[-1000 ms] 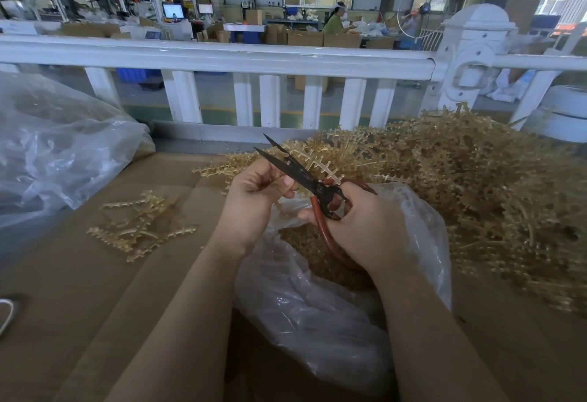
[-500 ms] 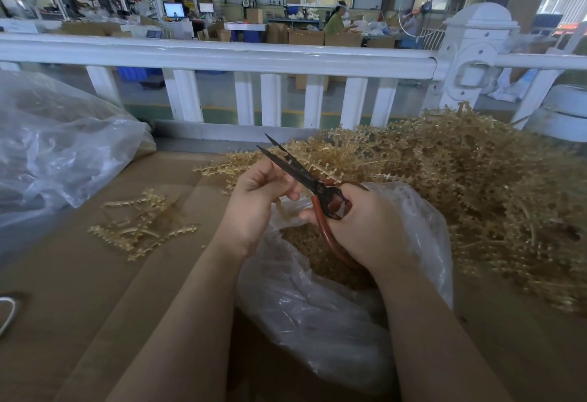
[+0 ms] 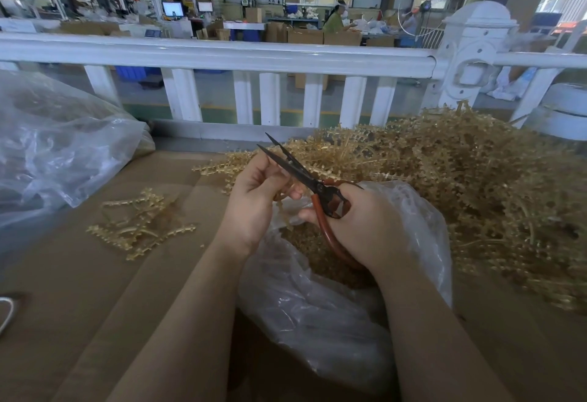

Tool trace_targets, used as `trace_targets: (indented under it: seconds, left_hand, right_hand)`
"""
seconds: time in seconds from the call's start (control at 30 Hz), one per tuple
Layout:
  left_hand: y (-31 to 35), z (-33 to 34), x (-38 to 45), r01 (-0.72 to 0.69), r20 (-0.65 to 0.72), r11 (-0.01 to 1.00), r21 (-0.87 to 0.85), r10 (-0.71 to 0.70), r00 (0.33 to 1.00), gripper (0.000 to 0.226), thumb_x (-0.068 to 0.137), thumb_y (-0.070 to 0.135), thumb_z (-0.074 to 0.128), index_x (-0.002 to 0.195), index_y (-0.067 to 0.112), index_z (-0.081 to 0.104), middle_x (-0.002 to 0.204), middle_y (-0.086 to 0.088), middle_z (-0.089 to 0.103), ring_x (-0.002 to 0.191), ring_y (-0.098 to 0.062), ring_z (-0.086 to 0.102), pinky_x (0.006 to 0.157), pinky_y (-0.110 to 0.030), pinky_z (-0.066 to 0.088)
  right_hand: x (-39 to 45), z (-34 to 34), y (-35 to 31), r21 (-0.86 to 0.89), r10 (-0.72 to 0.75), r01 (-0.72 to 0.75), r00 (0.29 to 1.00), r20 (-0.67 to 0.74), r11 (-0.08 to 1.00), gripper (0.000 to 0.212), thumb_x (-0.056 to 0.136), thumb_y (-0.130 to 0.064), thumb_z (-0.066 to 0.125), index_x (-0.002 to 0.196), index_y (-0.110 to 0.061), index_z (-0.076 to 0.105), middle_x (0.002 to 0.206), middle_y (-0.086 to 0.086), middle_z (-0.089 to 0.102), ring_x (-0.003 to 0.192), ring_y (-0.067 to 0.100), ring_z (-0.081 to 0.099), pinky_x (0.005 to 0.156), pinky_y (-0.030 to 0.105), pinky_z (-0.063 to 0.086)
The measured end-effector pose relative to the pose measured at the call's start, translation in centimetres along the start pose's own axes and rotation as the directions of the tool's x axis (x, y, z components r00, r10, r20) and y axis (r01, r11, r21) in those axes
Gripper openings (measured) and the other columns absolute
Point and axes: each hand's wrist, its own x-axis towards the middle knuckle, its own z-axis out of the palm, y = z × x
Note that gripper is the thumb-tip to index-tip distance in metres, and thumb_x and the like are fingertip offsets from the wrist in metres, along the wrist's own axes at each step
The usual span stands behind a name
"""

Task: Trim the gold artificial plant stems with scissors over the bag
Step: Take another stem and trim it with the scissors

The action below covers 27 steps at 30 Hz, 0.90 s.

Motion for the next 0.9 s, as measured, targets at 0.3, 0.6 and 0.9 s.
trace_targets:
  seconds: [0.3, 0.6, 0.9]
  left_hand:
    - [-0.23, 0.02, 0.06, -0.004, 0.015, 1.0, -0.027, 0.004, 1.0, 0.01, 0.097, 0.001, 0.048, 0.096, 0.0, 0.058, 0.075, -0.014, 0.059, 0.07, -0.028, 0.054, 0.072, -0.03, 0.048]
    - [-0.23, 0.13, -0.11, 0.037, -0.026, 0.999, 0.025, -0.036, 0.999, 0.014, 0.102, 0.001, 0.044, 0.097, -0.001, 0.056, 0.073, -0.013, 0.058, 0.068, -0.023, 0.054, 0.068, -0.03, 0.044]
    - [-0.9, -0.29, -0.18, 0.142, -0.273, 0.982, 0.121, -0.104, 0.956, 0.018, 0.105, 0.016, 0.04, 0.089, 0.023, 0.046, 0.074, 0.0, 0.06, 0.066, -0.01, 0.055, 0.059, -0.024, 0.044]
  right_hand:
    - [0.15, 0.06, 0.25, 0.014, 0.028, -0.028, 1.0, 0.002, 1.0, 0.065, 0.065, -0.088, 0.059, 0.075, -0.024, 0.064, 0.065, -0.008, 0.064, 0.062, 0.006, 0.06, 0.063, 0.034, 0.056]
    - [0.11, 0.11, 0.2, 0.001, 0.005, -0.005, 1.0, -0.007, 1.0, 0.064, 0.065, -0.088, 0.058, 0.082, -0.028, 0.067, 0.066, -0.012, 0.065, 0.063, 0.002, 0.06, 0.063, 0.029, 0.056]
    - [-0.27, -0.15, -0.14, 0.05, 0.018, -0.016, 0.999, -0.04, 0.999, 0.055, 0.072, -0.08, 0.063, 0.089, -0.028, 0.069, 0.077, -0.017, 0.067, 0.074, -0.001, 0.061, 0.067, 0.02, 0.053]
